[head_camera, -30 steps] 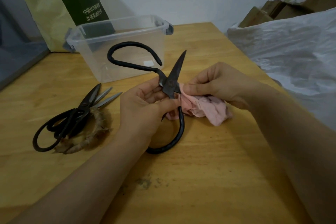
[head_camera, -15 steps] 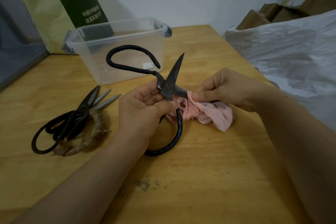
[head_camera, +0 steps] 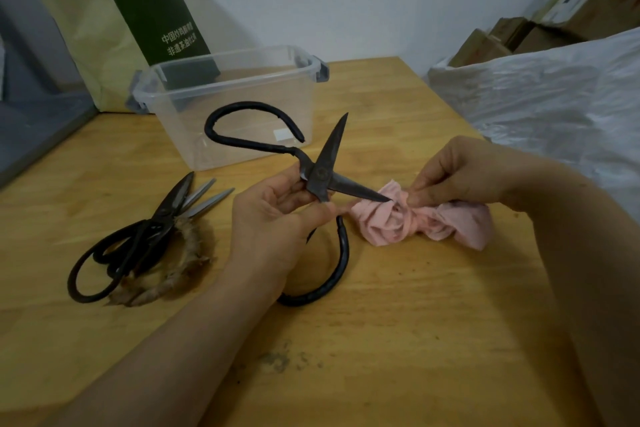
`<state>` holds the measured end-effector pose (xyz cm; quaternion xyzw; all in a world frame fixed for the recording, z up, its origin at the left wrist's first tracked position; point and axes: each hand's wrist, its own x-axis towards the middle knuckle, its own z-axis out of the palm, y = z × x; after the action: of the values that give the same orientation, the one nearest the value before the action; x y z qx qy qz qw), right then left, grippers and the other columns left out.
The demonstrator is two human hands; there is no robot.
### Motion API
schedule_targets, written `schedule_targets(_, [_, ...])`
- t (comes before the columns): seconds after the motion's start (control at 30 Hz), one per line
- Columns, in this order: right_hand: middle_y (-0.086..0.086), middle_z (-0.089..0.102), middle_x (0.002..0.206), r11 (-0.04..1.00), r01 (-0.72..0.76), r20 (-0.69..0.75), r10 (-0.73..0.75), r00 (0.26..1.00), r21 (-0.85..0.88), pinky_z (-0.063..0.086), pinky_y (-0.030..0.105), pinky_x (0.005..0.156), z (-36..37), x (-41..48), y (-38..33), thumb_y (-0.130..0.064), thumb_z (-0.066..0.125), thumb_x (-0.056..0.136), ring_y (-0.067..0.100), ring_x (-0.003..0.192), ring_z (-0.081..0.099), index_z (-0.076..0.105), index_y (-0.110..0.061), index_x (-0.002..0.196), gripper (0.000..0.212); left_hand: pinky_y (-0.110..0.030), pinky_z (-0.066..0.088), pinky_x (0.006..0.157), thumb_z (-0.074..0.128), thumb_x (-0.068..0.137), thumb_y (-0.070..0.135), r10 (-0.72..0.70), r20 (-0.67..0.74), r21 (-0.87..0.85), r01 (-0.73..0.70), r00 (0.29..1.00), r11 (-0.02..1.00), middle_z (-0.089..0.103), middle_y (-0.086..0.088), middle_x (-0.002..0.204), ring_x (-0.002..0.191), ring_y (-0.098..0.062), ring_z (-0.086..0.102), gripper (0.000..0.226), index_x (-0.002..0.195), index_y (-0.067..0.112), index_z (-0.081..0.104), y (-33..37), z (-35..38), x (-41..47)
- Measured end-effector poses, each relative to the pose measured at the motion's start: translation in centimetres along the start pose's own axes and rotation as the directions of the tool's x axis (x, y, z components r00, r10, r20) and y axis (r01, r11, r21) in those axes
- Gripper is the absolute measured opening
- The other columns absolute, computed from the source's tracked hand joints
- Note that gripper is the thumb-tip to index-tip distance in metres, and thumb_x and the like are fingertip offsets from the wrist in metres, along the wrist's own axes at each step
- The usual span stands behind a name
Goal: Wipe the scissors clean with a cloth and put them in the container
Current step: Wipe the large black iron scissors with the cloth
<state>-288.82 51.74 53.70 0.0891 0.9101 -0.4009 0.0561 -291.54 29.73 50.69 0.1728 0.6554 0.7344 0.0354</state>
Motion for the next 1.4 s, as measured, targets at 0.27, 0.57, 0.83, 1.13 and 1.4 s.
schedule_targets(0.27, [0.006, 0.064, 0.066, 0.749, 0.210, -0.254, -0.057, 0.966, 0.629, 0.052, 0.020, 0.054, 1.1, 0.6, -1.8, -0.009, 0.063, 0.081, 0.015, 0.059, 0.058, 0.069, -0.007, 0.079, 0.006, -0.023, 0.057, 0.078, 0.070, 0.068, -0.016, 0.004, -0.008, 0.049, -0.003, 1.000, 0.999, 0.074, -0.001, 0.093, 0.082, -0.011, 0.069, 0.048, 0.106, 0.012, 0.067, -0.3, 0.0, 0.1])
schedule_targets(0.57, [0.016, 0.069, 0.075, 0.656, 0.102, -0.057, -0.090, 0.994, 0.748, 0.058, 0.032, 0.065, 4.3, 1.1, -3.2, -0.011, 0.073, 0.058, 0.023, 0.066, 0.066, 0.066, 0.002, 0.080, 0.027, -0.023, 0.056, 0.076, 0.070, 0.068, -0.017, 0.075, 0.039, 0.069, -0.077, 0.996, 0.995, 0.074, 0.000, 0.095, 0.082, -0.011, 0.070, 0.049, 0.109, 0.010, 0.066, -0.4, 0.0, 0.0])
schedule_targets(0.83, [0.009, 0.070, 0.062, 0.699, 0.178, -0.132, -0.121, 0.984, 0.692, 0.056, 0.025, 0.056, 4.9, 0.9, -3.9, -0.003, 0.078, 0.045, 0.018, 0.059, 0.069, 0.064, -0.004, 0.064, 0.023, -0.025, 0.057, 0.079, 0.070, 0.068, -0.016, 0.092, 0.056, 0.065, -0.096, 0.994, 0.993, 0.075, 0.005, 0.093, 0.081, -0.010, 0.069, 0.050, 0.097, 0.024, 0.067, -0.3, 0.1, 0.0])
schedule_targets(1.13, [0.011, 0.069, 0.065, 0.563, 0.169, -0.228, 0.035, 0.973, 0.809, 0.056, 0.028, 0.052, 5.3, 1.4, -4.0, 0.001, 0.079, 0.057, 0.021, 0.060, 0.069, 0.062, -0.005, 0.066, 0.020, -0.019, 0.055, 0.072, 0.071, 0.066, -0.015, 0.090, 0.061, 0.033, -0.092, 0.994, 0.995, 0.074, 0.003, 0.094, 0.083, -0.010, 0.070, 0.046, 0.100, 0.016, 0.067, -0.3, 0.1, 0.0])
schedule_targets(1.4, [0.011, 0.071, 0.073, 0.458, 0.002, -0.010, 0.014, 1.000, 0.889, 0.057, 0.029, 0.055, 4.6, 0.6, -4.1, -0.028, 0.074, 0.057, 0.019, 0.063, 0.069, 0.065, -0.002, 0.078, 0.034, -0.014, 0.053, 0.069, 0.071, 0.066, -0.016, 0.092, 0.049, 0.023, -0.093, 0.995, 0.995, 0.074, 0.011, 0.088, 0.077, -0.003, 0.069, 0.048, 0.100, 0.018, 0.066, -0.3, 0.2, 0.0])
